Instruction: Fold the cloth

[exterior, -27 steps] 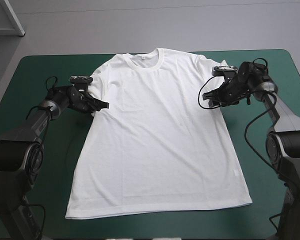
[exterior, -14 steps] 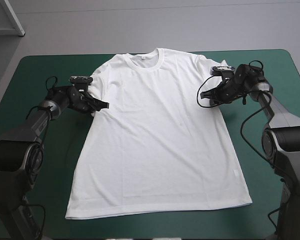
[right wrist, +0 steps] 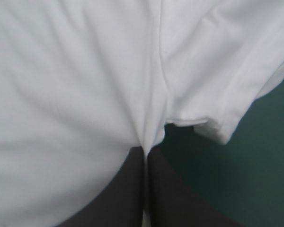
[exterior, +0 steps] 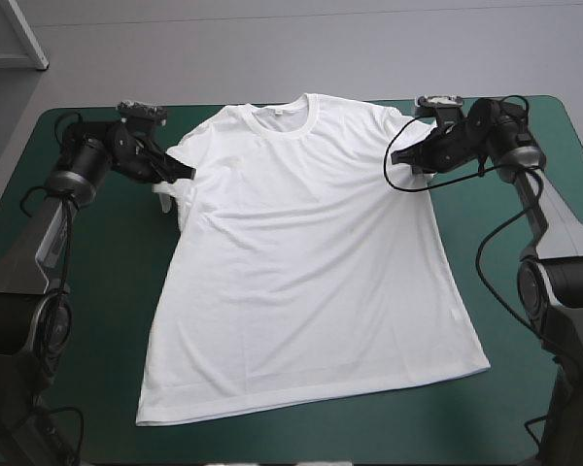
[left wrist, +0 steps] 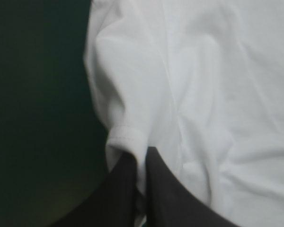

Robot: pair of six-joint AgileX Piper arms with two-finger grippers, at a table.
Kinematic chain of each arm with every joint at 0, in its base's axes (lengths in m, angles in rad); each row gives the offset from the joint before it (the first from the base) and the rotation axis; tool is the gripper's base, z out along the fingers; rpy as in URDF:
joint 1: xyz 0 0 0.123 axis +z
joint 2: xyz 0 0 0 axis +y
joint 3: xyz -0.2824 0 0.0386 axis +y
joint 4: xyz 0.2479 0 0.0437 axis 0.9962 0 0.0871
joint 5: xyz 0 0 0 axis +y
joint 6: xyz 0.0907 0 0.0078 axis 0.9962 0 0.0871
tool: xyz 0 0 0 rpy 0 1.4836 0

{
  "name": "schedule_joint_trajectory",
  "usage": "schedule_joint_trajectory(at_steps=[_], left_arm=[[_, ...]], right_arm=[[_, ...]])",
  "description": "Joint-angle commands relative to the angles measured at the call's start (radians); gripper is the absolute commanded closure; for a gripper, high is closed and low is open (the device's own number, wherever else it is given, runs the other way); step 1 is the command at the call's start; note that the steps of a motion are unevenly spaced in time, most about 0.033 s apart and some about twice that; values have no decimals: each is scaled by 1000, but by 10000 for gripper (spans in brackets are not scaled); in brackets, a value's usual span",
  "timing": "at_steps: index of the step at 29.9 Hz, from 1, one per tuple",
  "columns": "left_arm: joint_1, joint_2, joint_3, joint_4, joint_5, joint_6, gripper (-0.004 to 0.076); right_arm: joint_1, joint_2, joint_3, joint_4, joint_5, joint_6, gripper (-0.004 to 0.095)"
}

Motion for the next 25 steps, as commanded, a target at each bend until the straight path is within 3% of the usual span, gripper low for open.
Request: schedule_joint_trajectory(at_steps=[1,7,16,25], left_arm=[[-2,-78,-169,80,81,0,703],[-2,-98,-445,126,157,0,703],[-2,-121,-810,88,208,-13,703],[-2,-164,-1004,-103,211,48,703]], right_arm=[[-9,-155,-74,18,-29,-11,924],[-9,-290,-167,22,-32,-11,924],[-5,-417,-465,72,-27,-21,924],[4,-475,-715,69,47,-38,924]])
